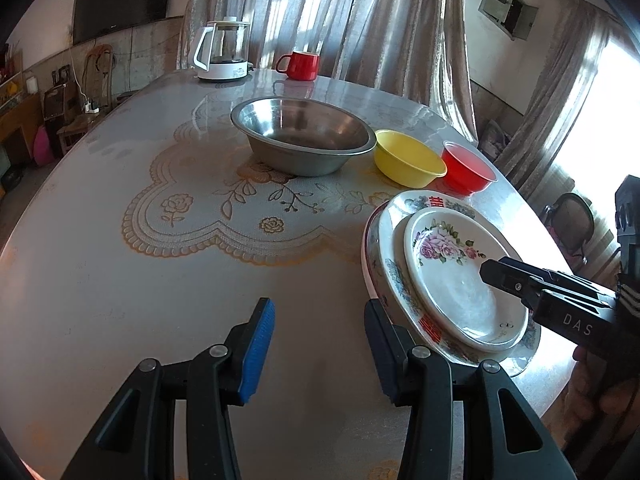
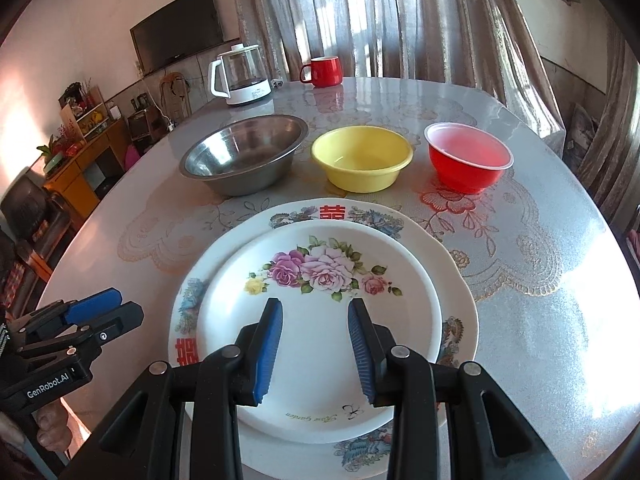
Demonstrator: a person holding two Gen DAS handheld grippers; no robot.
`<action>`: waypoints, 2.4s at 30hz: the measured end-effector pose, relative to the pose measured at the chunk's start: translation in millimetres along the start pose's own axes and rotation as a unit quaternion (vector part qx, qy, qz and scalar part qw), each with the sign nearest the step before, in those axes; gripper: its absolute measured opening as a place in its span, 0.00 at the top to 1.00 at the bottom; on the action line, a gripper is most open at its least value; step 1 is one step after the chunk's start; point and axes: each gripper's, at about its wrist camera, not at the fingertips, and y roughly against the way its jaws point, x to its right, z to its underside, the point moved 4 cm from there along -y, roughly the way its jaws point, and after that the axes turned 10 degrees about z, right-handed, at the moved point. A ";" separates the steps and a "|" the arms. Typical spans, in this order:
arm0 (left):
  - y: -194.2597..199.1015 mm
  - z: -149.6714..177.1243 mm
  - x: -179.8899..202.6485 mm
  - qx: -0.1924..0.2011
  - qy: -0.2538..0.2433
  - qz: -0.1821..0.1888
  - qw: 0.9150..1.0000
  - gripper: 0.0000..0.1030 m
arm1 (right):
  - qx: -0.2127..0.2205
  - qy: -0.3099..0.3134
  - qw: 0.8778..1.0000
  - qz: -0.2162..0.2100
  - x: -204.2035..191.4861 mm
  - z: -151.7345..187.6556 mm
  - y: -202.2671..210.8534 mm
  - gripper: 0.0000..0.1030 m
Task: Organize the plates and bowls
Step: 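Open the left tool and withdraw it from the plate stack, then move the left tool to the rim of the steel basin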
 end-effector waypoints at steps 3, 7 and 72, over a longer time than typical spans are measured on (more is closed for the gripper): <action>0.8 -0.4 -4.3 0.001 0.005 -0.002 1.000 0.54 | -0.008 -0.005 1.000 0.000 1.4 1.6 -3.5 0.67; -1.0 -1.3 -8.5 -0.001 0.007 -0.007 1.000 0.54 | -0.010 -0.016 1.000 0.007 6.8 0.8 -5.2 0.67; -43.6 -109.3 -80.0 0.035 0.072 -0.029 0.996 0.43 | -0.055 -0.126 0.981 -0.138 -28.2 -110.5 -91.7 0.63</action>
